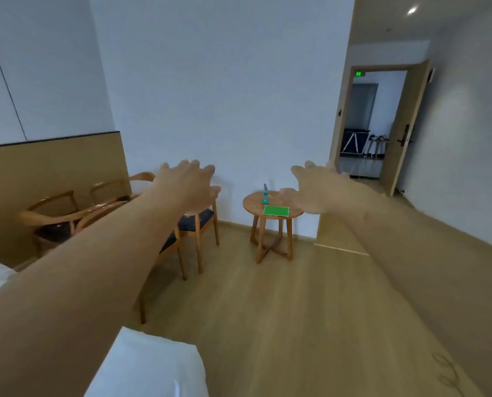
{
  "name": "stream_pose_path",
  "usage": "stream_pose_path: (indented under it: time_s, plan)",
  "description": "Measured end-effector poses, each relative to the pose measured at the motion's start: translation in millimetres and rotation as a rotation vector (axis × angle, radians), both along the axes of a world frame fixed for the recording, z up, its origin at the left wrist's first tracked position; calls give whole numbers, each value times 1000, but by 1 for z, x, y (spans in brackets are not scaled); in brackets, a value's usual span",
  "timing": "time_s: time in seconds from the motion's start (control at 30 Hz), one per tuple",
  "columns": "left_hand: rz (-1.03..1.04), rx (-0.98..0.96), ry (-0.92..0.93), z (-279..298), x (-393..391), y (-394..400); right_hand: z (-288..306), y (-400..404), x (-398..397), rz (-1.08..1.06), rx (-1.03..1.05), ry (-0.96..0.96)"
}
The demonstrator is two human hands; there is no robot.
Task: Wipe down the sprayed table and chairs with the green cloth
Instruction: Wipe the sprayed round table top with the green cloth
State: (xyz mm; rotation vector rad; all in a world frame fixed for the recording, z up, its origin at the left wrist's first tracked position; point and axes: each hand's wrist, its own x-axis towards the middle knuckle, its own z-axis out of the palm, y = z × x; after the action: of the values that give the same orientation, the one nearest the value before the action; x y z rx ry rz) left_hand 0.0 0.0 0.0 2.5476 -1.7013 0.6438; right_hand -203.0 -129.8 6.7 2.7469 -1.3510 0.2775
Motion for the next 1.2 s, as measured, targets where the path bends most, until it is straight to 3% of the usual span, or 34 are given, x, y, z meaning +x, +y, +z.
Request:
stream_pose_path:
  time_s: [0.33,0.73,0.93,1.2]
  plan:
    - [-30,51,-81,-15,67,-131,-22,-105,76,30,-38,18]
    - [-159,131,120,-65,126,-295,-60,-254,146,1,58,58]
    - [-159,245,93,-103,139,-389,-96,-346,157,50,104,74]
    - [-159,172,183,-119,154,-517,-101,-488,181,86,102,64]
